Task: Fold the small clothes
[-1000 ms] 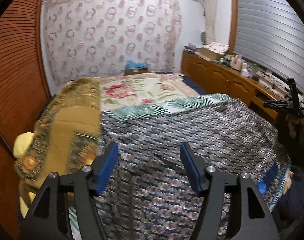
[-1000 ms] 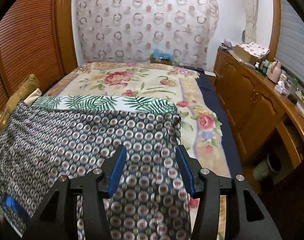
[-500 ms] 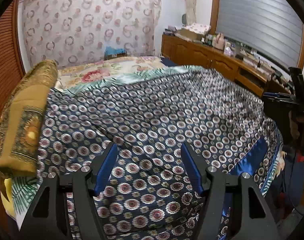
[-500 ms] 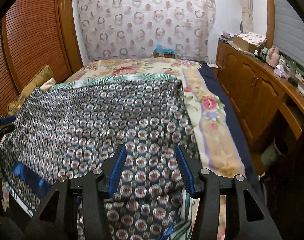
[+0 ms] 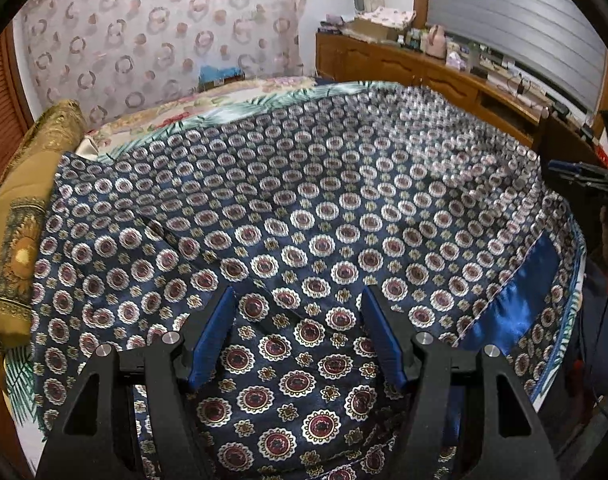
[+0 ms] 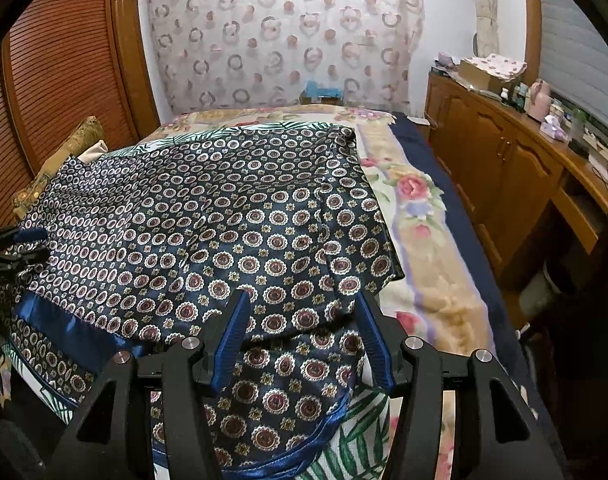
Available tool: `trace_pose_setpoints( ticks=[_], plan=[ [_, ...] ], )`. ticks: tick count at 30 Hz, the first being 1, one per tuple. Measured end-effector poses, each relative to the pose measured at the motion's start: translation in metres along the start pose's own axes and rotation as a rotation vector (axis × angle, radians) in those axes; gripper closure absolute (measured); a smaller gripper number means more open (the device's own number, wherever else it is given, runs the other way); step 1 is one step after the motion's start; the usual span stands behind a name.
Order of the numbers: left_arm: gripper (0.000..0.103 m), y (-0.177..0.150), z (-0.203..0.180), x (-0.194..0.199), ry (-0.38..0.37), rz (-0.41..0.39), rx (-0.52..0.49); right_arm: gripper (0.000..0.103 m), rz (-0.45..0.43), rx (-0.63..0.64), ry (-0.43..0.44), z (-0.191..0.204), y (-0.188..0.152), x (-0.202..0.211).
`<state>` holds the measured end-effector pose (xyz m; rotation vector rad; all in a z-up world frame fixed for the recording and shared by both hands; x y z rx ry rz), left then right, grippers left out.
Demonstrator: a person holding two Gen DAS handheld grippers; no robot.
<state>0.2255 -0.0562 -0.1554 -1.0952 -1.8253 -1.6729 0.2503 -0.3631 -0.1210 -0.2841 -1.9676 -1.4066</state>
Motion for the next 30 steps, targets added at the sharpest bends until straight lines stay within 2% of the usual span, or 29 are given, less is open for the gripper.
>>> trace_pose_setpoints(
  ticks=[11,24,25,27,30],
  plan=[
    [0.018,-0.007,-0.008,-0.012,-0.008,0.032,-0.032,0.047,0.012,-0.003,0.016,0.004,-0.012,0.0],
    [0.017,-0.007,-0.009,-0.013,-0.013,0.036,-0.035,0.047,0.063,-0.132,0.036,-0.019,-0.011,-0.02],
    [0.017,-0.007,-0.009,-0.012,-0.012,0.036,-0.036,0.048,0.06,-0.137,0.036,-0.02,-0.008,-0.022],
    [0.017,-0.007,-0.009,-0.012,-0.013,0.036,-0.035,0.063,0.049,-0.134,0.025,-0.021,-0.001,-0.023],
    [0.017,-0.007,-0.009,-0.012,-0.013,0.036,-0.036,0.066,0.022,-0.114,0.011,-0.016,0.009,-0.022]
  ],
)
Point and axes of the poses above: each gripper's, at about its wrist camera, not at the fingertips, and x roughly against the way its jaws point, z to its left, y to its top, the point moved 10 cm from there along -x, roughly the way its jaws point, and after that the axes turned 15 degrees about x, right-handed, at the moved point
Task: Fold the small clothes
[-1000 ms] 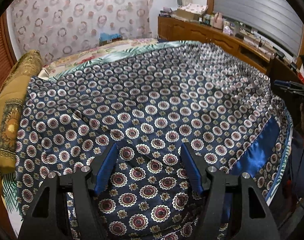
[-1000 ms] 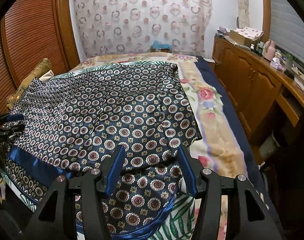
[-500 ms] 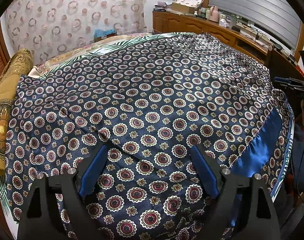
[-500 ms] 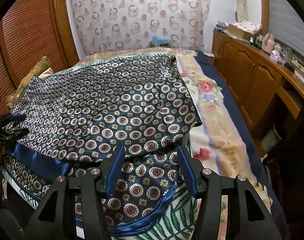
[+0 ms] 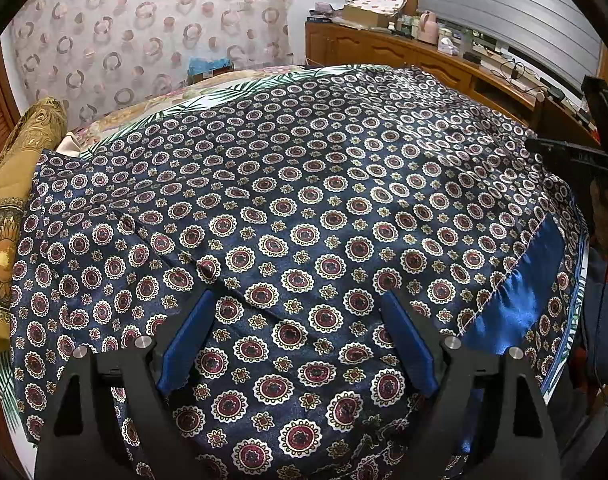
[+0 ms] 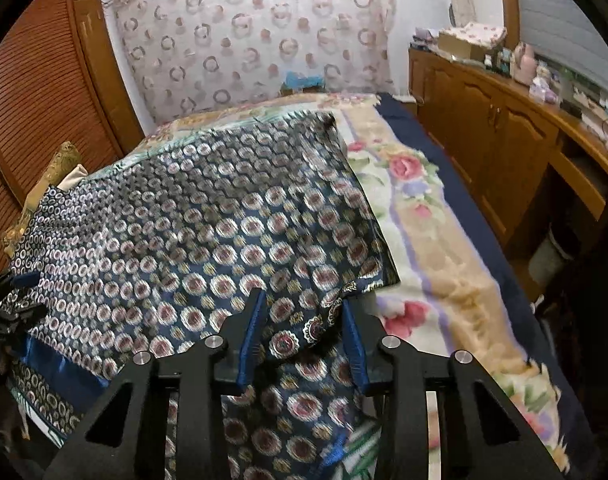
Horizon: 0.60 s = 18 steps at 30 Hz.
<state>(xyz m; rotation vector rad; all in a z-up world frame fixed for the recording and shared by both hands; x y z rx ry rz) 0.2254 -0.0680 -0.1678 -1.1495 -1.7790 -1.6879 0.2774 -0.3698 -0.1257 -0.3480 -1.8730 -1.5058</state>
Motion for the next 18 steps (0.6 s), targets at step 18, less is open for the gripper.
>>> trace_pose_setpoints(
  ticks=[18],
  plan=[
    [0.018,0.005,0.048,0.076,0.034,-0.211,0.12,0.069,0.032,0.053,-0.124,0.016,-0.008,-0.013]
  ],
)
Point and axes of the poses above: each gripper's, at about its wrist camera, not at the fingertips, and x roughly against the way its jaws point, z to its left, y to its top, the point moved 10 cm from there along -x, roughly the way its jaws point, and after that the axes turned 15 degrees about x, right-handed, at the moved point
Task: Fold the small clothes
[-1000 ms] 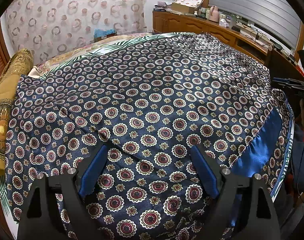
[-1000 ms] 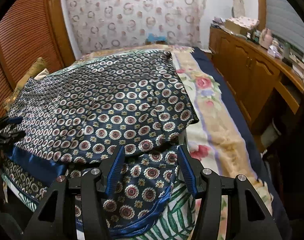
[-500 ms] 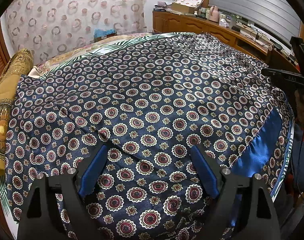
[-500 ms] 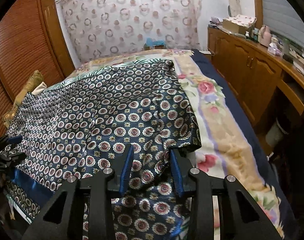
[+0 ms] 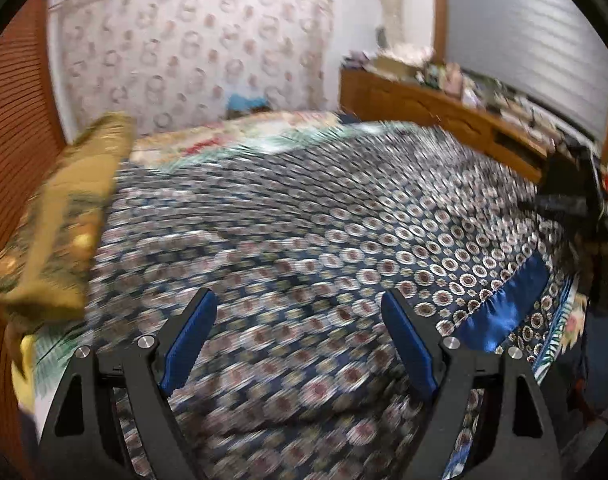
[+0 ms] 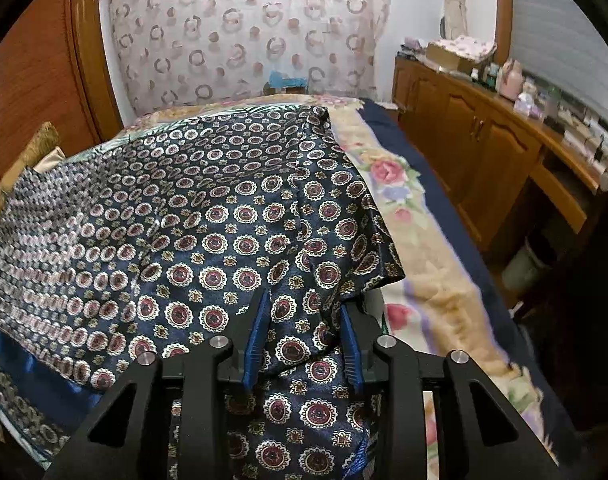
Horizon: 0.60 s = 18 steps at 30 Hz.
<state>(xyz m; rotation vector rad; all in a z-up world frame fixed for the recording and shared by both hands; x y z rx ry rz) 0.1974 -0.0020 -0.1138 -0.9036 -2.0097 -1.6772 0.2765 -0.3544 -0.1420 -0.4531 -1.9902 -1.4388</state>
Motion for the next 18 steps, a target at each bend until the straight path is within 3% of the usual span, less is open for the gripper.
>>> trace_pose_setpoints(
  ticks=[4,13,18],
  plan=[
    [0.017,-0.001,0.043,0.019,0.058,-0.032,0.064,0.069,-0.021,0.005,-0.011,0.002,-0.003,0.003],
    [0.049,-0.02,0.099,0.016,0.123,0.013,0.169,0.069,-0.032,0.02,-0.017,0.001,-0.008,0.006],
    [0.05,-0.022,0.113,0.016,0.176,0.001,0.199,0.069,-0.031,0.027,-0.021,0.0,-0.006,0.007]
  ],
)
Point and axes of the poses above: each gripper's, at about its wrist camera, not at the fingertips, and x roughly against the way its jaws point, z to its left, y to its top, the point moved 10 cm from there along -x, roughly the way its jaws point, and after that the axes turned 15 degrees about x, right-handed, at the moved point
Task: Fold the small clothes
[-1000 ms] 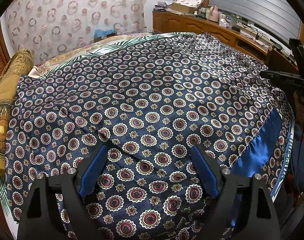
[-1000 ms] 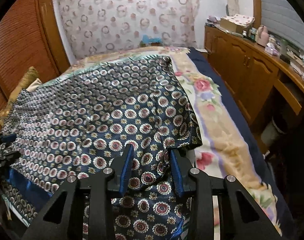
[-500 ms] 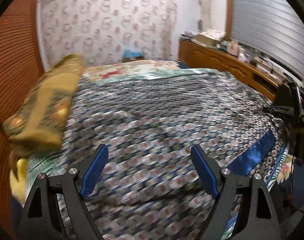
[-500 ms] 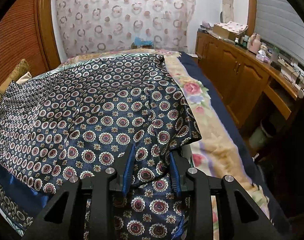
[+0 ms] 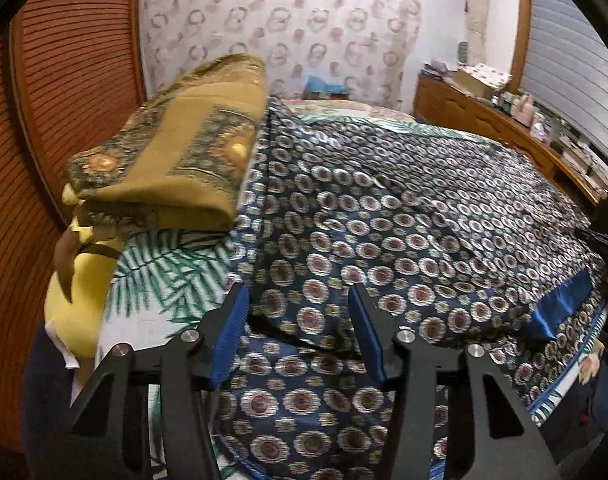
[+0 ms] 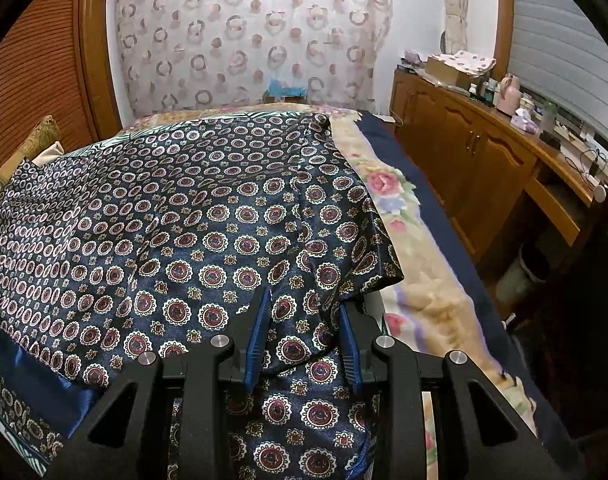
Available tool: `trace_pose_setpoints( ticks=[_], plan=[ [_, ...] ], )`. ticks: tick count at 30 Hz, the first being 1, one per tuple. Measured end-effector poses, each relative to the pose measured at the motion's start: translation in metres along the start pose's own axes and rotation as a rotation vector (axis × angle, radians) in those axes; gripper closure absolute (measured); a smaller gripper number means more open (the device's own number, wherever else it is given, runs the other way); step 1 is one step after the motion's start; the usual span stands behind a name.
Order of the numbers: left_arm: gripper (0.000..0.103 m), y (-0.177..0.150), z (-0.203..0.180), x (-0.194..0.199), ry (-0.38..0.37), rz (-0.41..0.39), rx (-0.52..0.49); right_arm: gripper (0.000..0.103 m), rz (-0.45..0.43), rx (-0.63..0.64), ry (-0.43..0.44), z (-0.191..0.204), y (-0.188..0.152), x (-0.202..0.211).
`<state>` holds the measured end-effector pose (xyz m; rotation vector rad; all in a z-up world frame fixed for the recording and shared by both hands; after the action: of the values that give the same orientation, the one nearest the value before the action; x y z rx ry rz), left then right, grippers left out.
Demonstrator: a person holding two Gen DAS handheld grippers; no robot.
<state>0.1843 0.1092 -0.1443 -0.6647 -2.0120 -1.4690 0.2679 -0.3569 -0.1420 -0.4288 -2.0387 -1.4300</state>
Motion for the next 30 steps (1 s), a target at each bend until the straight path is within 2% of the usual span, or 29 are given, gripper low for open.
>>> trace_pose_setpoints(
  ticks=[5,6,8,10,13,15,17,20,21,25,30],
  plan=[
    [0.052,0.0,0.008,0.004,0.007,-0.019,0.018,0.069,-0.001,0.003,0.002,0.0,0.0,0.001],
    [0.057,0.0,0.007,0.002,-0.002,-0.011,0.013,0.069,0.0,0.004,0.001,0.0,0.0,0.001],
    [0.072,-0.003,0.005,-0.002,-0.006,0.008,-0.001,0.069,0.0,0.005,0.001,0.0,0.0,0.001],
    [0.08,-0.005,0.001,-0.006,-0.009,0.019,-0.015,0.069,0.0,0.004,0.001,0.0,0.0,0.001],
    [0.082,-0.004,0.0,-0.012,0.008,0.021,-0.03,0.07,0.003,0.009,-0.001,0.001,0.001,0.001],
    [0.093,-0.002,-0.001,-0.015,0.003,0.028,-0.033,0.071,0.006,0.01,-0.003,0.001,0.001,0.001],
    [0.098,0.0,-0.001,-0.015,0.001,0.031,-0.035,0.072,0.005,0.01,0.006,0.001,0.002,0.001],
    [0.099,0.007,-0.003,-0.008,-0.021,0.017,-0.035,0.094,0.025,0.042,0.014,0.001,0.006,0.001],
    [0.099,0.01,-0.004,-0.004,-0.026,0.005,-0.038,0.097,0.03,0.062,0.008,0.001,0.008,0.003],
    [0.1,0.02,-0.007,0.013,-0.075,-0.027,-0.009,0.099,-0.001,0.086,0.014,-0.002,0.022,0.014],
    [0.101,0.027,-0.015,0.033,-0.118,-0.054,-0.004,0.1,-0.084,0.091,0.047,0.003,0.039,0.043]
  ],
)
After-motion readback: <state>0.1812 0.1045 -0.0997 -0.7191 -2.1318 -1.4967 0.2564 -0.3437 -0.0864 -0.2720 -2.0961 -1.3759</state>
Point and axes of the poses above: each gripper's, at about its wrist camera, not at the fingertips, and x roughly against the way its jaws point, z to its left, y to its top, the point moved 10 cm from there along -x, roughly the way its jaws point, and after that the axes turned 15 degrees about x, right-handed, at the moved point
